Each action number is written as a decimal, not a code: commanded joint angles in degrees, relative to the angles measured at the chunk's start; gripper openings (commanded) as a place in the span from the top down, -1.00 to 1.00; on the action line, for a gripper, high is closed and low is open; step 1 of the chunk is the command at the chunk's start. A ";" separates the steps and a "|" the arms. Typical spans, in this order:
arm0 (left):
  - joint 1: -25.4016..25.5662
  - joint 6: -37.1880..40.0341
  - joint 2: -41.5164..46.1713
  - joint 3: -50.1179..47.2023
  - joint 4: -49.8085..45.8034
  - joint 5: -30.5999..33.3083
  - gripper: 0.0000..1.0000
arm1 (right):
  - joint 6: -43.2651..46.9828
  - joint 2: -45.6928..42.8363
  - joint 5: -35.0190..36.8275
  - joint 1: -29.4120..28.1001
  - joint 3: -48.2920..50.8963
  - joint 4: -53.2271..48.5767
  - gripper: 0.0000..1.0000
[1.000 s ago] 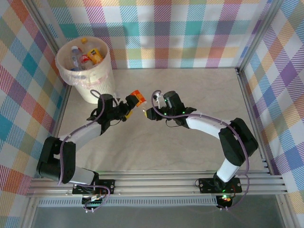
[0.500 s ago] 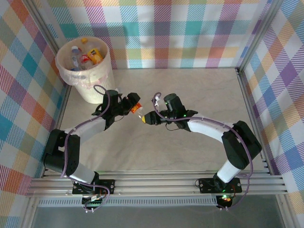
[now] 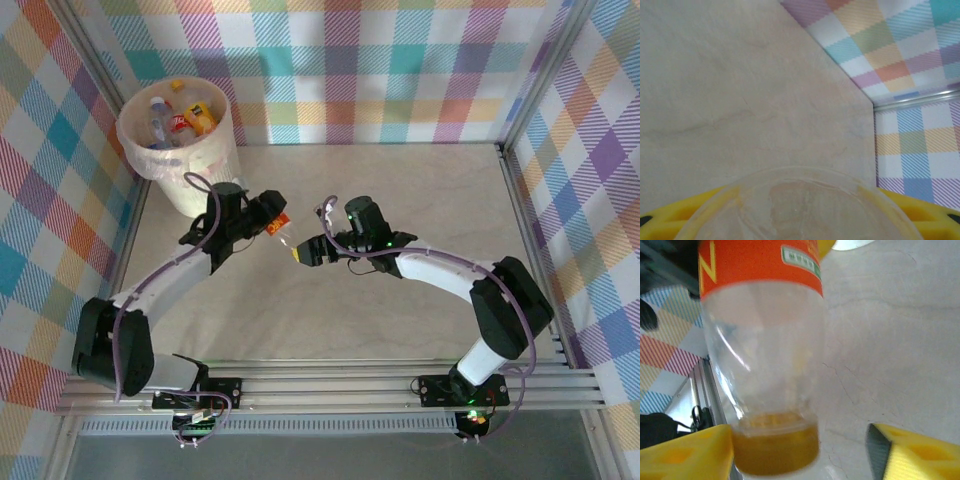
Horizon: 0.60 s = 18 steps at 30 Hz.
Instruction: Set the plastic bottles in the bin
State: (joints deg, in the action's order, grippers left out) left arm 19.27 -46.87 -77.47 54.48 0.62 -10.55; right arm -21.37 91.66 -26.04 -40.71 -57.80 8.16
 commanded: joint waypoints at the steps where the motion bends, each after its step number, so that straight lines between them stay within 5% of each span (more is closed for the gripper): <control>1: -1.40 7.03 4.54 9.05 -15.01 10.87 -0.03 | 4.93 -2.77 -0.22 0.10 -0.74 2.07 -0.62; 7: -8.69 18.88 6.04 27.16 -28.09 20.11 -0.04 | 7.98 -5.24 0.19 0.19 -0.47 0.82 -1.00; 18: -22.91 26.13 -6.43 53.57 -31.60 22.60 -0.04 | 8.39 -7.50 7.84 0.72 0.47 -4.72 -0.99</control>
State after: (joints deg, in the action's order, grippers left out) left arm -1.02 -23.73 -79.72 104.18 -28.03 10.90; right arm -13.85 85.97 -21.08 -40.42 -57.80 5.04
